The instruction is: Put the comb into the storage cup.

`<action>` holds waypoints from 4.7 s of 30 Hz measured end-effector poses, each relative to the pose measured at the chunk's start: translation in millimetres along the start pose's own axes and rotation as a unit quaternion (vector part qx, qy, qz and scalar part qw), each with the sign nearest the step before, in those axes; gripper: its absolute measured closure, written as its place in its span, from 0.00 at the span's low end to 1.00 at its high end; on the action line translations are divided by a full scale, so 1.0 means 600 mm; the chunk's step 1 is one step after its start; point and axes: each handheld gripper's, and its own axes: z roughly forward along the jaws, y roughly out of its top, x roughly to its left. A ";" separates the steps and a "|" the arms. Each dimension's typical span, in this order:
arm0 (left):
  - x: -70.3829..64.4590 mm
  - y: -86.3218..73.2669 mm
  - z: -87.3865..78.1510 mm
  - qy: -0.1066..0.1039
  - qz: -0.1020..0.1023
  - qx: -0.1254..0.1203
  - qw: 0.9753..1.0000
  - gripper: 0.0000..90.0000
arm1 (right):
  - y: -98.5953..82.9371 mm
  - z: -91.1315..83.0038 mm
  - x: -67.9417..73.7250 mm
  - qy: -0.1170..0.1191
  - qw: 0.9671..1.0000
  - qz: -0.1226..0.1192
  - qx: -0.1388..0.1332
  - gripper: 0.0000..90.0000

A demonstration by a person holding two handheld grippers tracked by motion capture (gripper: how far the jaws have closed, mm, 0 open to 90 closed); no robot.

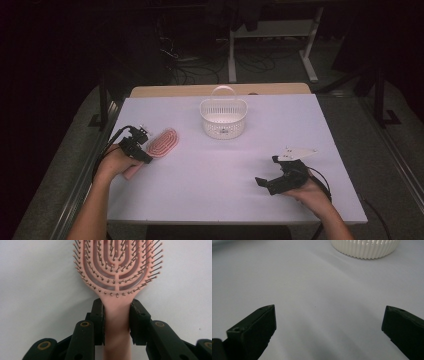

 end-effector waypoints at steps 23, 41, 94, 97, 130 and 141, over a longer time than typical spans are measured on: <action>0.011 -0.014 -0.011 -0.002 -0.010 -0.029 1.000 0.78 | 0.000 -0.001 -0.002 -0.001 1.000 0.002 -0.002 0.00; 0.006 -0.022 -0.049 -0.044 -0.016 -0.154 0.987 0.78 | 0.000 -0.001 -0.003 0.000 1.000 0.003 -0.002 0.00; -0.105 0.000 -0.064 -0.167 0.075 -0.359 0.915 0.78 | 0.002 -0.007 -0.005 0.001 1.000 0.008 -0.017 0.00; -0.114 0.002 -0.060 -0.170 0.082 -0.362 0.913 0.78 | 0.003 -0.007 -0.005 0.004 1.000 0.012 -0.019 0.00; -0.190 0.024 -0.026 -0.178 0.119 -0.379 0.900 0.78 | 0.043 -0.009 -0.001 0.012 0.999 0.039 -0.035 0.00; -0.192 0.024 -0.026 -0.174 0.120 -0.381 0.900 0.78 | 0.076 -0.004 -0.002 0.023 0.998 0.036 -0.044 0.00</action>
